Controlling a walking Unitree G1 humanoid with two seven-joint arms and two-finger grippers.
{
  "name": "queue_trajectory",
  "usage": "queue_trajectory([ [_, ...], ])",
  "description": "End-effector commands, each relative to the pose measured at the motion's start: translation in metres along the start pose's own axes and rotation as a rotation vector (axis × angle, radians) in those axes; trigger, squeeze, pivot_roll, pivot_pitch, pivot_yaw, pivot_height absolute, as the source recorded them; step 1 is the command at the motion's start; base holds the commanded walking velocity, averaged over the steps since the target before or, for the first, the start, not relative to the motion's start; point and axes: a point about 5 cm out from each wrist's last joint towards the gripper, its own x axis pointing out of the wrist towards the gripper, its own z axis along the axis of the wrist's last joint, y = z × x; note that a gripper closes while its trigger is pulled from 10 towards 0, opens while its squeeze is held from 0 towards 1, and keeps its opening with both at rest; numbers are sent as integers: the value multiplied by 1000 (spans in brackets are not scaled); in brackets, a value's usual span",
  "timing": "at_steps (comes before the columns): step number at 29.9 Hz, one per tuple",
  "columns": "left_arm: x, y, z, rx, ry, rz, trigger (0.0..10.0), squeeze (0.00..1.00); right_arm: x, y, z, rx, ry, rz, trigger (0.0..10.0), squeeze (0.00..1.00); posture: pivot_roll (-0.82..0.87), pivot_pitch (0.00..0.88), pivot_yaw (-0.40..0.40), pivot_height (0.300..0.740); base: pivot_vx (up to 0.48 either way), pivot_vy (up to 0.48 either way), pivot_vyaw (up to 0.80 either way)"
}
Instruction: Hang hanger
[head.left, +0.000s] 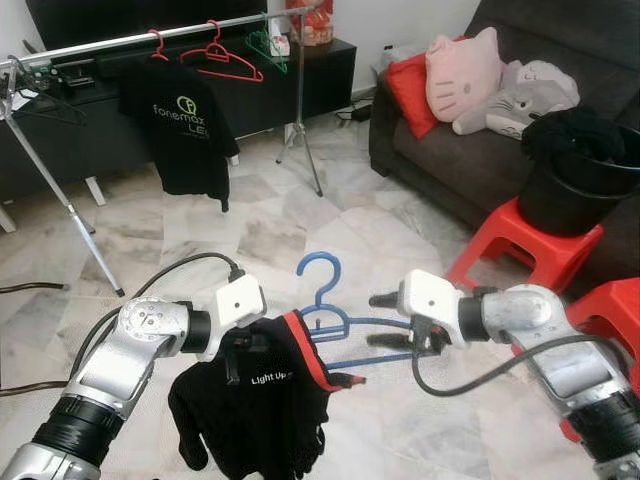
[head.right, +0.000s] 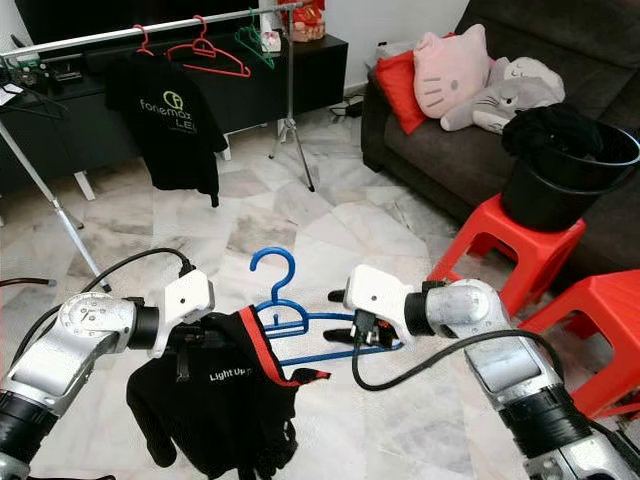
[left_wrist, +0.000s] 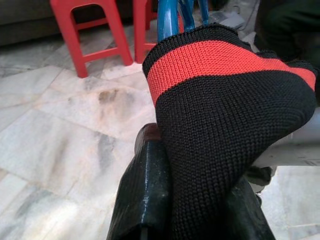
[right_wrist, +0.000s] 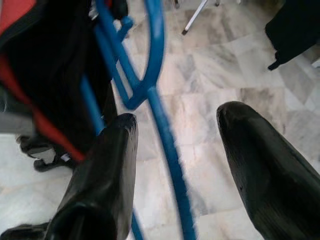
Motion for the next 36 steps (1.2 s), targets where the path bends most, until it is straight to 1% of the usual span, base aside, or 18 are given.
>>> queue_trajectory([
  [1, 0, 0, 9, 22, -30, -12, 0, 0, -3, -6, 2, 2, -24, -28, 10000, 0, -58, 0, -58, 740, 0, 0, 0],
  [4, 0, 0, 9, 20, -31, -11, 0, 0, 2, -6, 1, 20, -33, -30, 10000, 0, -58, 0, -58, 740, 0, 0, 0],
  [6, -1, -2, 11, 17, -40, -24, 0, 0, 5, -2, 4, 56, -76, 9, 10000, 0, -58, 0, -58, 740, 0, 0, 0],
  [8, -1, -2, 12, 17, -40, -26, 0, 0, 6, -2, 5, 70, -91, 14, 10000, 0, -58, 0, -58, 740, 0, 0, 0],
  [10, -2, -2, 12, 18, -39, -30, 0, 0, 7, -1, 5, 107, -123, 44, 10000, 0, -53, 0, -60, 740, 0, 0, 0],
  [12, -3, -1, 12, 21, -38, -31, 0, 0, 7, 5, 5, 119, -133, 106, 10000, 0, -53, 0, -60, 740, 0, 0, 0],
  [13, -4, -1, 13, 22, -37, -33, 0, 0, 7, 5, 4, 120, -135, 115, 10000, 0, -53, 0, -60, 740, 0, 0, 0],
  [18, -4, -1, 14, 27, -37, -40, 0, 0, 8, 3, 0, 132, -122, 114, 10000, 0, -51, 0, -62, 740, 0, 0, 0],
  [24, -3, -1, 19, 41, -53, -55, 0, 0, 10, 1, -9, 178, -104, 120, 10000, 0, -46, 0, -66, 740, 0, 0, 0],
  [26, -4, 0, 19, 42, -55, -55, 0, 0, 10, 2, -10, 180, -104, 124, 10000, 0, -46, 0, -66, 740, 0, 0, 0],
  [31, -4, -2, 23, 43, -80, -76, 0, 0, 12, 2, -10, 216, -150, 132, 10000, 0, -43, 0, -65, 740, 0, 0, 0],
  [36, -3, -3, 23, 42, -79, -87, 0, 0, 13, 1, -9, 242, -185, 130, 10000, 0, -43, 0, -62, 740, 0, 0, 0],
])
